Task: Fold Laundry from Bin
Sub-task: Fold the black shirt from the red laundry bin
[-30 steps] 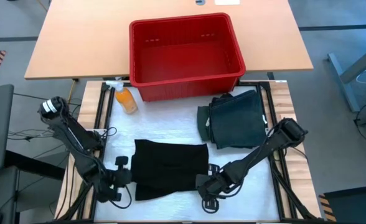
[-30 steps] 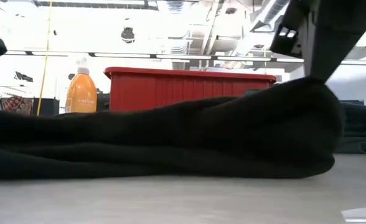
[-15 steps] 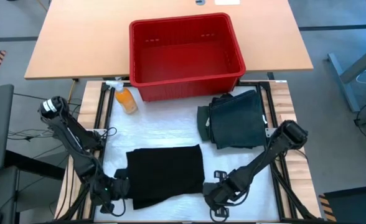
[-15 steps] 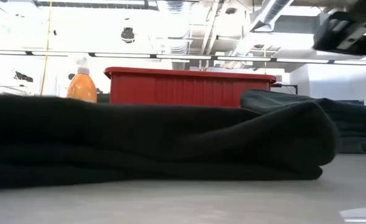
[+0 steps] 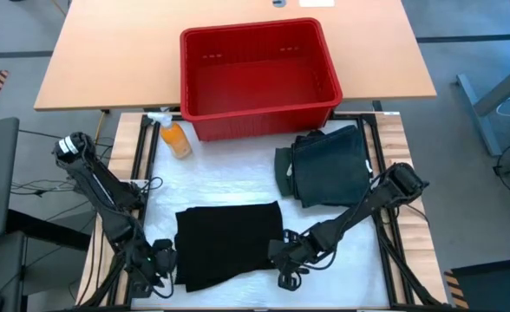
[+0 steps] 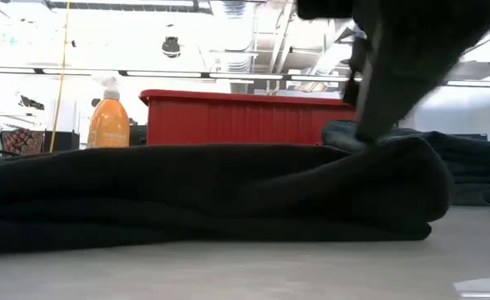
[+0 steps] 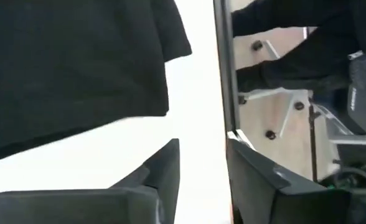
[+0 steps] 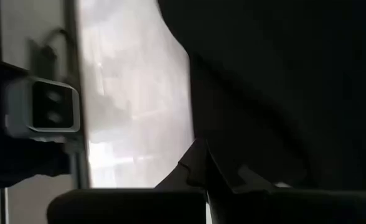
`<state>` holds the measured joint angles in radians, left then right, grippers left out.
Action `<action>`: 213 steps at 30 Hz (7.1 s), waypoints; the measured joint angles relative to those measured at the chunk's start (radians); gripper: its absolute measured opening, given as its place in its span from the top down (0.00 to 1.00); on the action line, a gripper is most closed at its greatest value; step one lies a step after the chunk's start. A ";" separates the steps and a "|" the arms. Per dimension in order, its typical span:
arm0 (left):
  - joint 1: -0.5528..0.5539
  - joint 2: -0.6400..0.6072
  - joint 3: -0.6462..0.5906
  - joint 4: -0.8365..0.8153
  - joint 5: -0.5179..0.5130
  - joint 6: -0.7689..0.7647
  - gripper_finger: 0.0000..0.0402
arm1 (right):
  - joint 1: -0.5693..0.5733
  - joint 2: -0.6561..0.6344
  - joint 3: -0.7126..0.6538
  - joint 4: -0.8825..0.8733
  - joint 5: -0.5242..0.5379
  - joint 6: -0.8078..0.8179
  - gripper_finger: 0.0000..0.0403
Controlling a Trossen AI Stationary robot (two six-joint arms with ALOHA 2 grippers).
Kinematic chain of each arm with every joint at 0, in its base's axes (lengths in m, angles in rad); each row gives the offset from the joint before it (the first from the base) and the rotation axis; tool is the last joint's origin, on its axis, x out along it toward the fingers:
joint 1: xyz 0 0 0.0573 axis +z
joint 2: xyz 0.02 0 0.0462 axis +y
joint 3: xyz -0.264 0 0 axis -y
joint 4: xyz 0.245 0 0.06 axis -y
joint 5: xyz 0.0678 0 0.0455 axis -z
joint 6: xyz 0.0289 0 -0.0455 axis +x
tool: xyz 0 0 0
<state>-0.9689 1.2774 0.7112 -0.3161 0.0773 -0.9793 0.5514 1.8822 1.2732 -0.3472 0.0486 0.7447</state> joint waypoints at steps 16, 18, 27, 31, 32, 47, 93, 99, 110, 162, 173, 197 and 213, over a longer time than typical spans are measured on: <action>0.722 -0.006 -0.094 0.446 -0.210 0.653 0.71 | 0.002 0.004 -0.119 0.146 0.078 0.122 0.96; 0.814 0.063 -0.080 0.585 -0.092 0.681 0.72 | 0.002 0.004 -0.119 0.147 0.082 0.122 0.96; 0.903 0.427 0.088 0.808 0.184 0.774 0.75 | -0.011 0.004 -0.119 0.145 0.083 0.119 0.96; 0.933 0.570 0.219 0.742 0.185 0.800 0.77 | -0.010 0.004 -0.119 0.141 0.082 0.146 0.96; 0.941 0.601 0.255 0.709 0.174 0.802 0.77 | -0.007 0.004 -0.119 0.138 0.082 0.154 0.96; 1.019 0.721 0.422 0.461 0.083 0.826 0.84 | 0.071 0.001 -0.202 0.152 0.097 0.404 0.96; 0.949 0.603 0.400 -0.003 -0.013 0.931 0.85 | 0.093 -0.073 -0.205 0.099 0.135 0.392 0.96; 0.957 0.534 0.404 -0.005 -0.083 0.927 0.85 | 0.097 -0.110 -0.205 0.103 0.139 0.424 0.96; 0.826 0.346 0.357 0.097 0.042 0.883 0.85 | 0.107 -0.374 -0.215 -0.162 0.487 0.729 0.78; 0.656 0.524 0.176 0.530 -0.118 0.557 0.55 | 0.037 -0.428 -0.481 0.253 0.465 0.608 0.93; 0.734 0.800 0.384 0.765 0.019 0.534 0.55 | 0.081 -0.587 -0.188 -0.146 0.411 0.456 0.92; 0.892 0.624 0.706 -0.345 0.263 1.101 0.55 | -0.049 -0.226 0.095 -0.249 0.092 0.230 0.92; 0.889 0.173 -0.132 0.571 0.258 0.578 0.55 | -0.075 -0.242 0.177 -0.454 0.079 0.204 0.93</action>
<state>-0.0802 1.4502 0.5792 0.2551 0.3350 -0.4011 0.4763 1.6400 1.4498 -0.8017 0.1276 0.9486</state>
